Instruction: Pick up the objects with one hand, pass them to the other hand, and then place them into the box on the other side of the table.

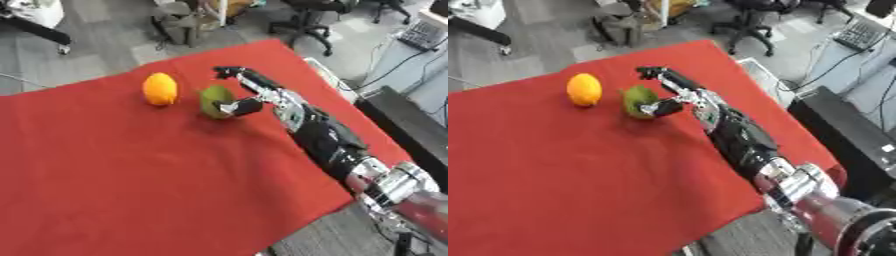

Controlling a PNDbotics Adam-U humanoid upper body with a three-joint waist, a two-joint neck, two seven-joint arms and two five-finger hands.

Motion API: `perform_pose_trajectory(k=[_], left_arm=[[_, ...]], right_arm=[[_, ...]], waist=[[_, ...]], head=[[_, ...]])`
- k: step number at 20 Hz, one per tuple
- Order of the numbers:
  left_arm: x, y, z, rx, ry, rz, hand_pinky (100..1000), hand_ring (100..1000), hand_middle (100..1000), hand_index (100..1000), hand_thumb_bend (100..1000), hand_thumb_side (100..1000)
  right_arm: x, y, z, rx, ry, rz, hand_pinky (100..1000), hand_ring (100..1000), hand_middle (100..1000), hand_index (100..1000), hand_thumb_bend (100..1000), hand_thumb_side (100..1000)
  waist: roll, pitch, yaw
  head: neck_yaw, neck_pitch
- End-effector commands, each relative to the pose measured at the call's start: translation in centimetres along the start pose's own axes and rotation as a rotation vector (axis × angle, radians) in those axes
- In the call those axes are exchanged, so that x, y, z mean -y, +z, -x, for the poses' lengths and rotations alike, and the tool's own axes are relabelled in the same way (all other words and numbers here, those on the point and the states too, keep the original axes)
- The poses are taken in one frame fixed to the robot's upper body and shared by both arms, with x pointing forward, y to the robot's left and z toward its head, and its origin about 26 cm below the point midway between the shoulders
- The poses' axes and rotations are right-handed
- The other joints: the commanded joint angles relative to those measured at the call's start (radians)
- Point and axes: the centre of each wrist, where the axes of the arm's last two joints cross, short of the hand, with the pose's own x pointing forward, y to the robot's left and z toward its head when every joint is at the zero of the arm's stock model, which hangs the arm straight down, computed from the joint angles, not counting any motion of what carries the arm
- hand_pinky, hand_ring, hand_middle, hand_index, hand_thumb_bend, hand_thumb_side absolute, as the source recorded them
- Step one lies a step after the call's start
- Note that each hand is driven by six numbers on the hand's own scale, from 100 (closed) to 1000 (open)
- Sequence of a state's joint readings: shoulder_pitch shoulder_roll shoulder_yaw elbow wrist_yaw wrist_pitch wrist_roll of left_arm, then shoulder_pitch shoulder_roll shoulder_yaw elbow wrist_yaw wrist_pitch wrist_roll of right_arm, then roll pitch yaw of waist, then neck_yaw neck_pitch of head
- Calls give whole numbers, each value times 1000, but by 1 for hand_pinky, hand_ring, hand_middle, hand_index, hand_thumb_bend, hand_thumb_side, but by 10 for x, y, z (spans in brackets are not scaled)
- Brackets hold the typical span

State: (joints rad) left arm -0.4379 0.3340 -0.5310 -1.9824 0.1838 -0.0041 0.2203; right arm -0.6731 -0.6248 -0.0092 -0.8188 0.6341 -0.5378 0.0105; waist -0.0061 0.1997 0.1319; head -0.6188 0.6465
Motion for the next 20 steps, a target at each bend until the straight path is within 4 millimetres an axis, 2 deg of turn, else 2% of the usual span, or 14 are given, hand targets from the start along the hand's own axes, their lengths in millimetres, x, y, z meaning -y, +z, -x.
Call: perform_pose_trajectory(k=[1,2,4,7,11,14,17,20], left_arm=[[3,1,-4,4,-2,-8,937,755,723,607,423,639],[3,4,-2,-12,0,-21,938,755,723,606,420,644],[4,9,2,-46,-4,-49,941,757,724,602,416,659],[3,21,8,-122,-27,-91,945,758,727,595,405,683],[2,37,16,-263,-45,-144,951,763,735,582,390,716],[4,38,16,-327,-61,-129,953,786,771,586,387,701],[7,31,12,-336,-114,-61,957,825,822,609,406,660],[11,21,7,-310,-159,26,967,862,867,635,440,635]], right_arm=[[5,-1,0,-9,45,11,928,714,434,616,168,164],[2,-2,-3,-12,47,41,904,676,363,535,127,118],[-3,-6,-11,-1,45,119,870,618,265,434,100,100],[-3,-17,-39,94,-2,267,857,606,250,418,100,100],[12,-35,-121,408,-102,441,824,605,267,426,100,100],[13,-34,-191,645,-252,482,840,605,271,427,100,100],[21,-24,-249,807,-407,455,851,601,271,425,100,100],[26,-15,-287,924,-527,384,855,600,270,425,100,100]], waist=[[-6,-15,-3],[-7,-17,-7],[-10,-22,-17],[-14,-32,-42],[-18,-54,-86],[-17,-64,-102],[-15,-67,-107],[-16,-66,-105]], head=[[4,-17],[12,-16],[33,-14],[103,-5],[320,24],[429,40],[476,51],[490,58]])
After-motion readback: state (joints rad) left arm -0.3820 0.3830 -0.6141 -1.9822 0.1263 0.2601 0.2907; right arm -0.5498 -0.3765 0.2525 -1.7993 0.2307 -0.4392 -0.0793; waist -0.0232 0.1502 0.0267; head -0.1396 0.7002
